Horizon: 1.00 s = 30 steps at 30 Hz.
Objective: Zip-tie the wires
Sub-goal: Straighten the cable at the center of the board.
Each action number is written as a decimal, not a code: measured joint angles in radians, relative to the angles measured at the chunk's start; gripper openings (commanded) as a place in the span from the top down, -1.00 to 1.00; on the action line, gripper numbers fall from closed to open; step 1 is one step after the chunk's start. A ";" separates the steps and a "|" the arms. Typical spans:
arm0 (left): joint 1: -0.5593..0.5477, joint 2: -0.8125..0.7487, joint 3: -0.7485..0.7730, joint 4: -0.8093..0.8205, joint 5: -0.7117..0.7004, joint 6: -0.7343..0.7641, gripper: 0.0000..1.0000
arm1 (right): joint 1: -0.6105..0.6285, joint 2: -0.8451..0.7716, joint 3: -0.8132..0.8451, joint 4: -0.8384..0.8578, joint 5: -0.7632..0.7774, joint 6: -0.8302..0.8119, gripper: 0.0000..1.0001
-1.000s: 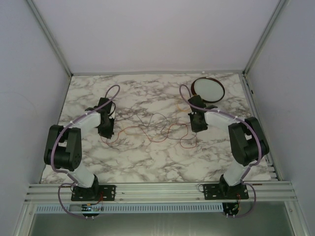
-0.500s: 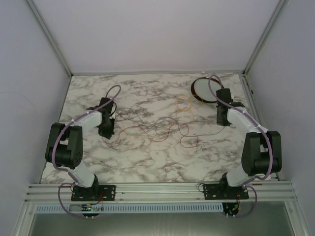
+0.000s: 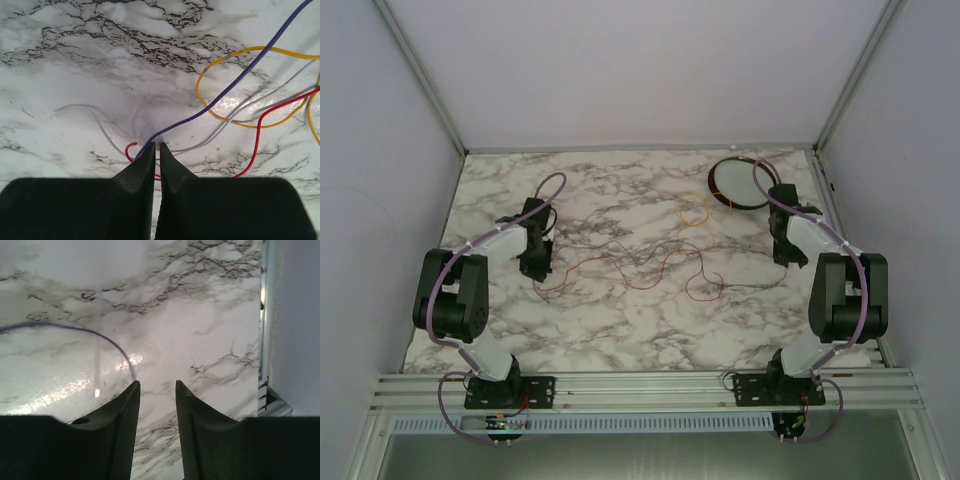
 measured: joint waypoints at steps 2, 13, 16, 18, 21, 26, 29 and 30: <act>0.000 0.000 0.002 -0.002 -0.003 0.002 0.73 | 0.000 -0.001 0.001 -0.001 -0.026 -0.003 0.14; 0.002 0.006 0.152 -0.075 -0.031 0.040 -0.13 | -0.010 -0.100 0.134 -0.046 -0.193 -0.018 -0.11; 0.009 -0.018 0.185 -0.081 -0.018 0.049 -0.45 | 0.001 -0.138 0.140 0.001 -0.300 -0.004 -0.16; 0.014 -0.046 0.190 -0.084 -0.007 0.053 -0.60 | 0.015 -0.151 0.124 0.065 -0.363 0.016 -0.16; 0.022 -0.099 0.196 -0.084 0.006 0.053 -0.80 | 0.048 -0.148 0.072 0.200 -0.442 0.062 -0.16; 0.024 -0.257 0.188 -0.032 0.050 0.064 -1.00 | 0.075 -0.063 0.043 0.373 -0.534 0.137 -0.16; 0.025 -0.391 0.153 0.048 0.085 0.074 -1.00 | 0.077 0.030 0.079 0.421 -0.556 0.163 -0.13; 0.025 -0.438 0.134 0.082 0.101 0.075 -1.00 | 0.077 0.065 0.098 0.430 -0.560 0.169 -0.12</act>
